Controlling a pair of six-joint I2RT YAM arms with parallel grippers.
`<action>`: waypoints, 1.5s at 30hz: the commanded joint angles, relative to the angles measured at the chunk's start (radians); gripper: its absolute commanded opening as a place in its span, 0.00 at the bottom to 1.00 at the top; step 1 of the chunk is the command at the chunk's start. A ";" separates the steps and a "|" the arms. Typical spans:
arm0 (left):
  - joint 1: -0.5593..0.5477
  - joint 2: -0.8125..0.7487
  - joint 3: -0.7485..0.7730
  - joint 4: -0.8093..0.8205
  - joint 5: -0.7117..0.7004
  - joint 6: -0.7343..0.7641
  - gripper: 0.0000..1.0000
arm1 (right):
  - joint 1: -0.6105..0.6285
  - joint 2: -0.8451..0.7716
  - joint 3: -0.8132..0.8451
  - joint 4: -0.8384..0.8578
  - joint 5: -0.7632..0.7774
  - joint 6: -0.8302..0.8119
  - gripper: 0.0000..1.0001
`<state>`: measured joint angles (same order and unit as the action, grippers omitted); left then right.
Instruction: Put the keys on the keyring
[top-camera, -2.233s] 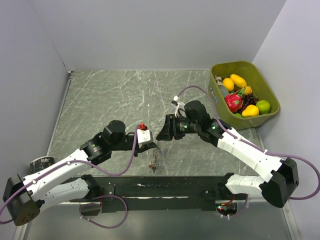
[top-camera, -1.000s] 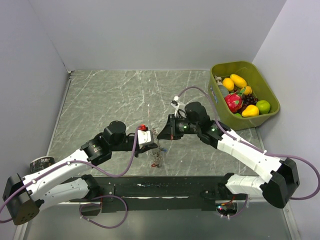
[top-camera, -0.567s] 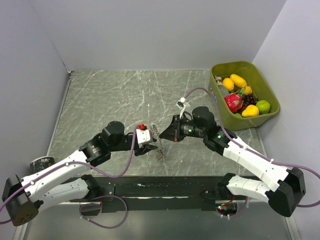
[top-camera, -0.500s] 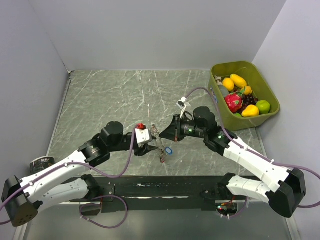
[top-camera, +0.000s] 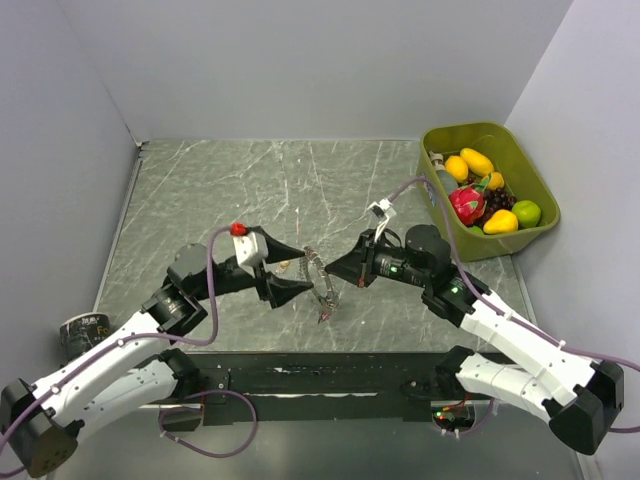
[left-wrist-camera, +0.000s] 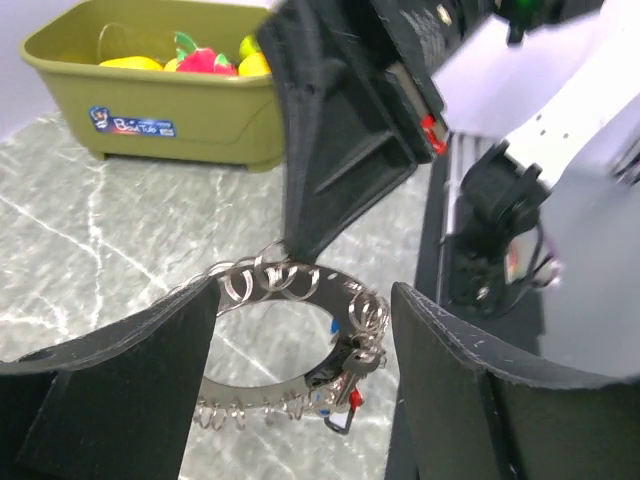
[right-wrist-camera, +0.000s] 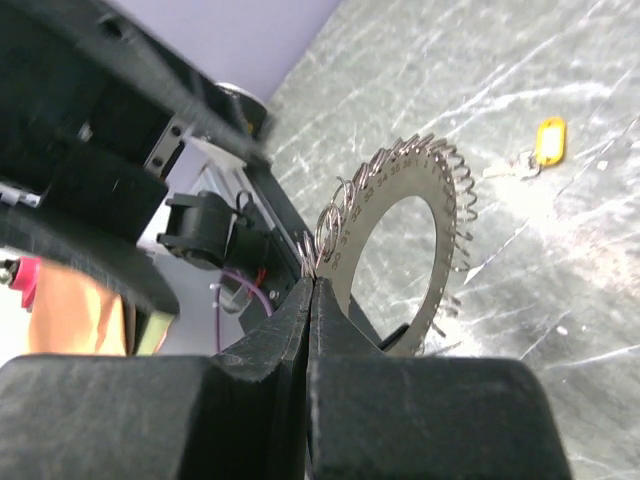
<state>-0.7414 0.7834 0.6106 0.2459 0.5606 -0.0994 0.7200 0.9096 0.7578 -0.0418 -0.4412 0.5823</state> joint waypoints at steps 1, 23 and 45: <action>0.102 0.053 0.011 0.193 0.223 -0.267 0.75 | -0.007 -0.072 -0.021 0.126 0.067 -0.010 0.00; 0.228 0.237 0.144 0.253 0.332 -0.599 0.69 | -0.028 -0.186 -0.077 0.160 0.208 -0.013 0.00; 0.134 0.491 0.253 0.230 0.355 -0.697 0.29 | -0.028 -0.164 -0.069 0.180 0.182 -0.018 0.00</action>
<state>-0.6010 1.2694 0.8249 0.4557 0.8951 -0.7837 0.6975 0.7544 0.6727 0.0521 -0.2626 0.5747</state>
